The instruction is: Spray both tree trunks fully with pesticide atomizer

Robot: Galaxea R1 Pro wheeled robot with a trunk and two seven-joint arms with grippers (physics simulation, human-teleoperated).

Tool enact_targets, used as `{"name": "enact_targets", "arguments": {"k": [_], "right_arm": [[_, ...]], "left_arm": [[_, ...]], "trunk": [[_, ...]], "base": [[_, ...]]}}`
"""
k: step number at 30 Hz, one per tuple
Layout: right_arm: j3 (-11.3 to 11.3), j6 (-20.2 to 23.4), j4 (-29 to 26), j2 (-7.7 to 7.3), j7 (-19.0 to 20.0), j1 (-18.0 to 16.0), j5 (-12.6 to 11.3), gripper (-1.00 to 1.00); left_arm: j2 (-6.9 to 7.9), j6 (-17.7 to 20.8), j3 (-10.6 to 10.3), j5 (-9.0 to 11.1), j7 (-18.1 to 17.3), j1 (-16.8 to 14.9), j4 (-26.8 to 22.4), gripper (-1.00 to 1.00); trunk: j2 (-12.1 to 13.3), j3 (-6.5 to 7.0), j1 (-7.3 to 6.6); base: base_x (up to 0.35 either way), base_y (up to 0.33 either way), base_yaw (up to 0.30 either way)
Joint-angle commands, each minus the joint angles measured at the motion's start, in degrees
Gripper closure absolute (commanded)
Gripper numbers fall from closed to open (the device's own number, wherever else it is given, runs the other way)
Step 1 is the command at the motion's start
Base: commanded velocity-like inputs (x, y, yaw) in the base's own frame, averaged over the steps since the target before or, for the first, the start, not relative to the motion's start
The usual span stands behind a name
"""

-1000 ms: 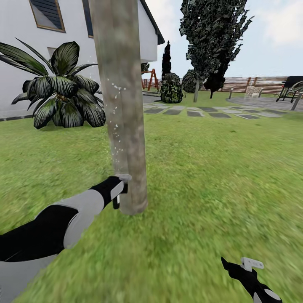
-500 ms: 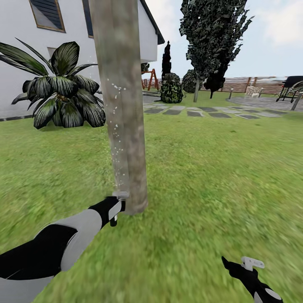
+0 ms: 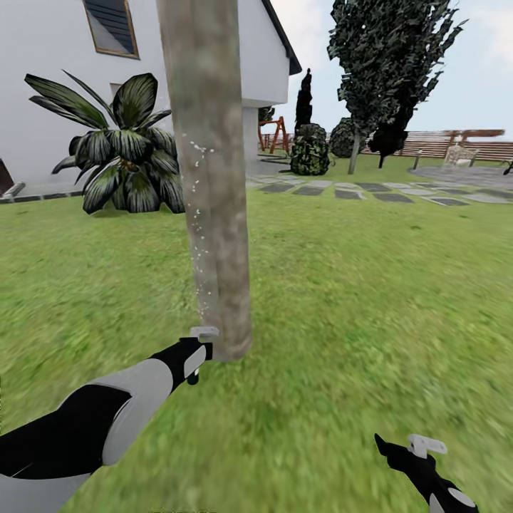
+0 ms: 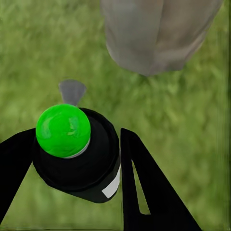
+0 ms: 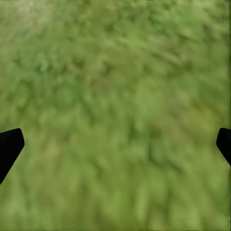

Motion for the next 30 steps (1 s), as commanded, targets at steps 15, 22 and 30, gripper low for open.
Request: {"name": "enact_targets", "arguments": {"k": [15, 22, 30], "right_arm": [[0.0, 0.0, 0.0, 0.0, 0.0, 0.0, 0.0, -1.0], [0.0, 0.0, 0.1, 0.0, 0.0, 0.0, 0.0, -1.0], [0.0, 0.0, 0.2, 0.0, 0.0, 0.0, 0.0, -1.0]], "left_arm": [[-0.1, 0.0, -0.1, 0.0, 0.0, 0.0, 0.0, 1.0], [-0.26, 0.0, -0.2, 0.0, 0.1, 0.0, 0.0, 1.0], [-0.26, 0.0, -0.1, 0.0, 0.1, 0.4, 0.0, 1.0]], "trunk": [[0.0, 0.0, 0.0], [0.0, 0.0, 0.0], [0.0, 0.0, 0.0]], "base": [[0.087, -0.307, 0.247], [0.013, -0.307, 0.252], [-0.059, -0.262, -0.01]]}}
